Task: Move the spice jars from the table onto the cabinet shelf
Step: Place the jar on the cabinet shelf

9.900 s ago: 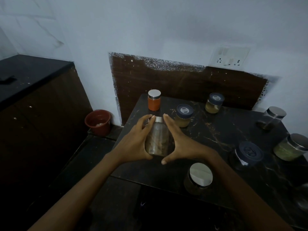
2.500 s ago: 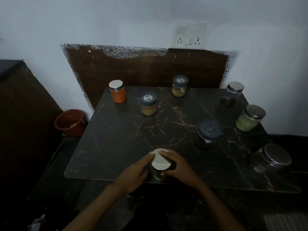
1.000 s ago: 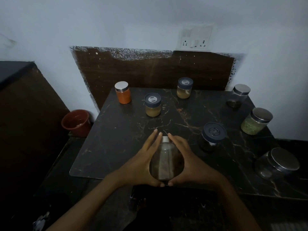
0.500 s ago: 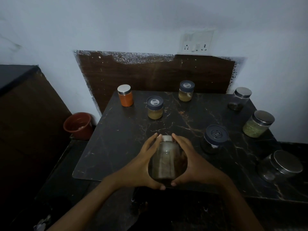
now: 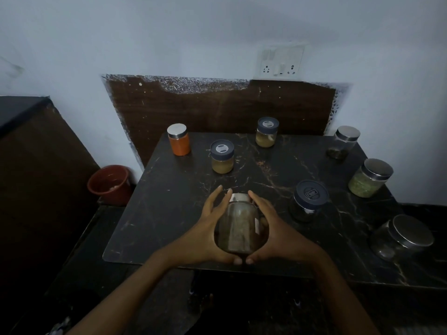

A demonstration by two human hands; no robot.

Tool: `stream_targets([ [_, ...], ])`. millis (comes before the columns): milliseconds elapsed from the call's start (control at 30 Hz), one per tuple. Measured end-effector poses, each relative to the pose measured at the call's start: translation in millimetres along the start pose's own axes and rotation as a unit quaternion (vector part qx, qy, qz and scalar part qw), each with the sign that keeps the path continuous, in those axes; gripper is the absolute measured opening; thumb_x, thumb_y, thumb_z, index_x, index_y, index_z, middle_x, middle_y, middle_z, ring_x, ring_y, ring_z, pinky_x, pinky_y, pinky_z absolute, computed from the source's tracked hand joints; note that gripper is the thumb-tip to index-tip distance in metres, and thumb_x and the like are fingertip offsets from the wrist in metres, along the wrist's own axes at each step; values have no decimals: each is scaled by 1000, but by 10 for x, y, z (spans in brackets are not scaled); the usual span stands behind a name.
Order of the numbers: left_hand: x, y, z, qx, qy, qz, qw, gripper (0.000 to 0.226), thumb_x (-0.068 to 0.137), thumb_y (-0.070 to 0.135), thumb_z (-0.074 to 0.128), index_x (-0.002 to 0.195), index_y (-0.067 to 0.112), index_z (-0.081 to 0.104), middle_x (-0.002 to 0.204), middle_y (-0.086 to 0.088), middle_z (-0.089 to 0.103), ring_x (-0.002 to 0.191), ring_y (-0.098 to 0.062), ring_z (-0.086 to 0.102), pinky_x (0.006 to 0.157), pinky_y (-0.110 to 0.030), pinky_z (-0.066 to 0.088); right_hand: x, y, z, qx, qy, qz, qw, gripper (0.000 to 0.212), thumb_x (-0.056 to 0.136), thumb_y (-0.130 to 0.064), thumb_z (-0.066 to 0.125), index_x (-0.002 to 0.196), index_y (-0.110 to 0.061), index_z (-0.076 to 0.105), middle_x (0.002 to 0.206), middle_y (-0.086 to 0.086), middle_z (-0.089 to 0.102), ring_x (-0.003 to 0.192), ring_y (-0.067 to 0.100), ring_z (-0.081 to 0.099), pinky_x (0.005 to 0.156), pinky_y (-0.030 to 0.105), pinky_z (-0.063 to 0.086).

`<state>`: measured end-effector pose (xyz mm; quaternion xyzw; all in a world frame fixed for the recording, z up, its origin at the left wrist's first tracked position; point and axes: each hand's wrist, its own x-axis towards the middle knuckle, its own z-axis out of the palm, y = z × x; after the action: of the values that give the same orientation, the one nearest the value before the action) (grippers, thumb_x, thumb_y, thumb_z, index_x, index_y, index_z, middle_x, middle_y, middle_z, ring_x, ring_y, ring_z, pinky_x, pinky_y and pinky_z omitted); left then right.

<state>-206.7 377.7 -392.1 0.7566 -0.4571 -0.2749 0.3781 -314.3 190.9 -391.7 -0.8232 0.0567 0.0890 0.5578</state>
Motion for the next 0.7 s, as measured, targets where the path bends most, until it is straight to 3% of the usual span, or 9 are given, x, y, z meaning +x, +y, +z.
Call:
stream_targets([
  [100, 64, 24, -41, 17, -7, 11, 1000, 121, 56, 54, 78, 145, 43, -4, 144, 31, -8, 136, 8, 8, 107, -14, 28, 41, -41, -2, -12, 3, -3, 1000, 136, 48, -22, 91, 144, -46, -2, 146, -28, 3, 137, 2, 18, 110, 27, 32],
  [200, 70, 18, -82, 0, 19, 6, 1000, 117, 54, 55, 77, 145, 43, 3, 140, 32, 4, 132, 13, 14, 102, -5, 27, 41, -26, -82, 3, -16, -3, 1000, 137, 50, -22, 90, 140, -52, -9, 149, -27, -2, 139, 4, 15, 112, 34, 30],
  [333, 47, 4, -96, -58, 34, -8, 998, 121, 53, 52, 80, 147, 38, 6, 146, 27, 7, 134, 6, 21, 103, -8, 31, 30, -7, -131, 14, -33, 9, 999, 138, 44, -34, 90, 135, -61, -10, 154, -16, 1, 140, 13, 22, 110, 43, 34],
  [467, 73, -16, -125, -55, 1, -21, 998, 131, 52, 51, 81, 144, 44, -11, 149, 28, -11, 141, -1, 6, 112, -25, 22, 50, -27, -80, 9, -6, -1, 1000, 134, 49, -19, 90, 144, -47, -2, 151, -19, 8, 136, 10, 29, 106, 36, 41],
  [533, 100, -14, -153, -18, -9, -12, 1000, 132, 53, 51, 81, 143, 45, -16, 147, 30, -21, 139, 6, -4, 109, -16, 17, 65, -52, -50, -14, 9, -12, 1000, 133, 51, -15, 89, 146, -41, -1, 148, -24, 5, 136, 8, 27, 106, 31, 40],
  [600, 118, 12, -181, -5, -23, -3, 1000, 124, 55, 52, 79, 141, 46, -10, 147, 29, -10, 134, 16, 5, 103, -4, 21, 77, -81, -31, -24, 17, -16, 999, 133, 52, -13, 89, 146, -39, -1, 147, -25, 3, 135, 5, 25, 105, 24, 39],
  [700, 107, 50, -213, -5, -11, -6, 1000, 117, 53, 55, 77, 139, 48, -2, 142, 27, 5, 124, 23, 14, 97, -2, 29, 70, -84, -59, -25, 9, -23, 999, 134, 53, -17, 89, 145, -41, -5, 148, -25, -2, 137, 6, 19, 108, 26, 34],
])
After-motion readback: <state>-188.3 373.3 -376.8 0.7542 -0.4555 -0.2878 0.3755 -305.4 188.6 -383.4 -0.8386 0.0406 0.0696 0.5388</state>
